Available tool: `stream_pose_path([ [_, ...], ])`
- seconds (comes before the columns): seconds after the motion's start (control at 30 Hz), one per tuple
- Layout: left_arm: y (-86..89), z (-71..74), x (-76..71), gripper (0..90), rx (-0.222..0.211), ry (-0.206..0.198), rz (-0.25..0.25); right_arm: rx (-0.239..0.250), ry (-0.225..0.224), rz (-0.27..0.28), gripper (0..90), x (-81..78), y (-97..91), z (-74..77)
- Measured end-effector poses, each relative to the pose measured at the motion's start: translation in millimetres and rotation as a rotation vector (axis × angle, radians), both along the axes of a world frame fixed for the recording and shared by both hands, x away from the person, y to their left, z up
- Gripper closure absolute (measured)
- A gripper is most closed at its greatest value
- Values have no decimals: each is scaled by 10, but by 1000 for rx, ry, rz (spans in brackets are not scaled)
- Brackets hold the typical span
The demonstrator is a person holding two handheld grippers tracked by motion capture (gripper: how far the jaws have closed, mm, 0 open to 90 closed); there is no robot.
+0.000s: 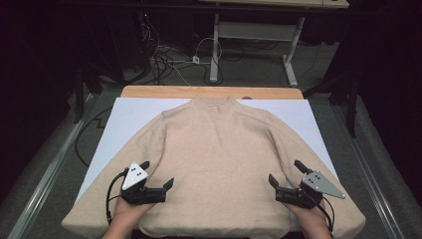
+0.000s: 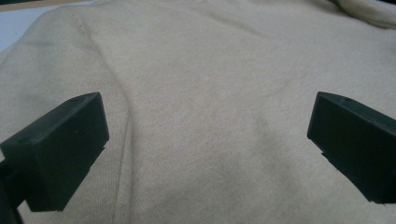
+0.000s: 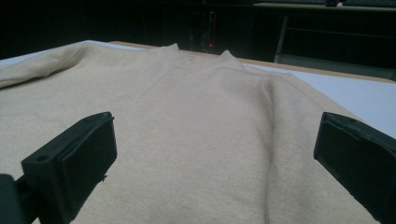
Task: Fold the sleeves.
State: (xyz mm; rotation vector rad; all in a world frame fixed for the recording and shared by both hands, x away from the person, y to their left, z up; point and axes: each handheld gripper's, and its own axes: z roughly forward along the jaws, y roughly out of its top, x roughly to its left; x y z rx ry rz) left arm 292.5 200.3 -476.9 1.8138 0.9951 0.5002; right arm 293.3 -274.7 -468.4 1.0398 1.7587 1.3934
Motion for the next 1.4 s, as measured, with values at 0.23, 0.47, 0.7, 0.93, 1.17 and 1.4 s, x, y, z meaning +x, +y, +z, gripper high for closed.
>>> stream_pose_path([
  [0.23,-29,30,-7,0,-4,-5,-5,-13,1,-29,0,-40,-44,5],
  [0.47,-35,32,-18,0,-22,9,-18,-11,-5,-29,0,-55,-97,24],
  [0.7,-15,24,-9,0,-16,3,4,-6,-6,-11,0,-61,-98,26],
  [0.93,29,43,-17,0,-24,-9,21,-2,-1,-1,0,-68,-93,30],
  [1.17,148,74,0,0,-3,1,51,-3,-1,-1,0,-73,-86,32],
  [1.4,378,122,1,0,-11,12,127,-2,2,-1,0,-80,-91,31],
])
